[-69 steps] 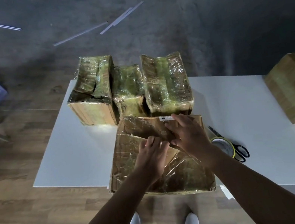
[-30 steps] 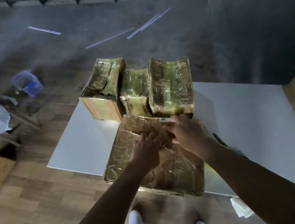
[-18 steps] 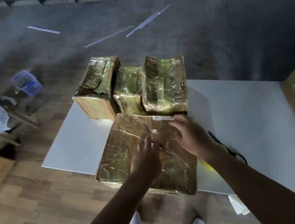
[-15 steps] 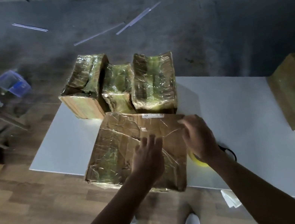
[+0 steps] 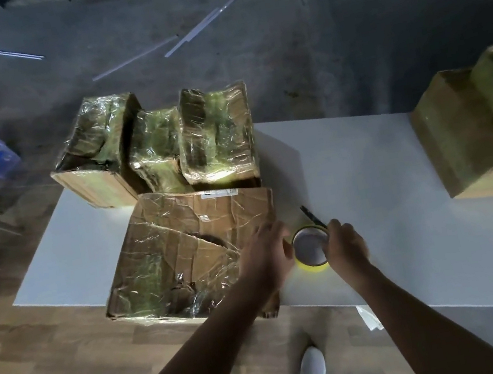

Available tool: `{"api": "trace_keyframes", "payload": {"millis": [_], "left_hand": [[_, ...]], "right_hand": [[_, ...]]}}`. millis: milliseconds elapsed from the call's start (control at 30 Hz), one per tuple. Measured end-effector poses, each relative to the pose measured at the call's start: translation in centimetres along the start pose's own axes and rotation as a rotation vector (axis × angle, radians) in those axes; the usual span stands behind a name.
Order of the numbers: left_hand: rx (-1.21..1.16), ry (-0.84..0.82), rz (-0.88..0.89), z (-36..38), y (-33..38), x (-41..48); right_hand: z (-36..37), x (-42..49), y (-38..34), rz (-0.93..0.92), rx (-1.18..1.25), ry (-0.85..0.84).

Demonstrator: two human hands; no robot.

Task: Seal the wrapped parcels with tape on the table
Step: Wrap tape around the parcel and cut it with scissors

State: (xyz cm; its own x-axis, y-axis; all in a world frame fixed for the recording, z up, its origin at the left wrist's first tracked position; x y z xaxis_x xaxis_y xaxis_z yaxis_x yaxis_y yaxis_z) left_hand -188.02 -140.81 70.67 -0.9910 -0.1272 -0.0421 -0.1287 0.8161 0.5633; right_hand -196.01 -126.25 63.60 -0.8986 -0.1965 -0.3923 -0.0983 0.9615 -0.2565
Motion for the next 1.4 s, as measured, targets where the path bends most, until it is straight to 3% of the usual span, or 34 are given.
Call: {"api": "trace_keyframes", "payload": {"millis": [200,367,533,667,1067,1400], "left_hand": [[-0.302,0.003,-0.237,-0.9,-1.4,1.0],[-0.674,-0.225,-0.525,-2.3,-0.6,1.9],[-0.825,-0.236,-0.561,-3.8,-0.6,2.0],[-0.929,-0.200,-0.560,-5.5,-2.0,1.8],[-0.899,-0.039,-0.532,-9.2,-5.5,1.2],[-0.936,0.033,-0.618,-10.3,-8.2,0.6]], "right_hand": [[-3.7,-1.3,-1.5,-0.073,0.319,0.195],[-6.5,-2.9,-3.5,-0.236,0.446,0.359],[-7.4,-3.8,-5.5,-0.434,0.343,0.441],[-7.5,-3.5,-6.6,-0.421,0.410,0.336],[-7.0,-3.5,-10.4,-0.593,0.272,0.303],[-6.4,-3.9,-12.4,-0.661,0.245,0.316]]}}
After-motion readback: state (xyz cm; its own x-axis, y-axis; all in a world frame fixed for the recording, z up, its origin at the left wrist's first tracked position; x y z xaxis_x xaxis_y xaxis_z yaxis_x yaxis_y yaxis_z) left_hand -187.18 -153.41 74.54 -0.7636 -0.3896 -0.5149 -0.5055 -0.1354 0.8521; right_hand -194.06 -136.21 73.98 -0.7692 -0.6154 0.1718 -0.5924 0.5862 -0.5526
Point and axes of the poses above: each hand's wrist, its own x-axis towards the middle knuckle, its own z-axis out of the palm, y = z × x, the point moved 3 cm from there along x, towards the middle knuckle, and after that the axes turned 7 degrees about -y, right-handed, at the moved point
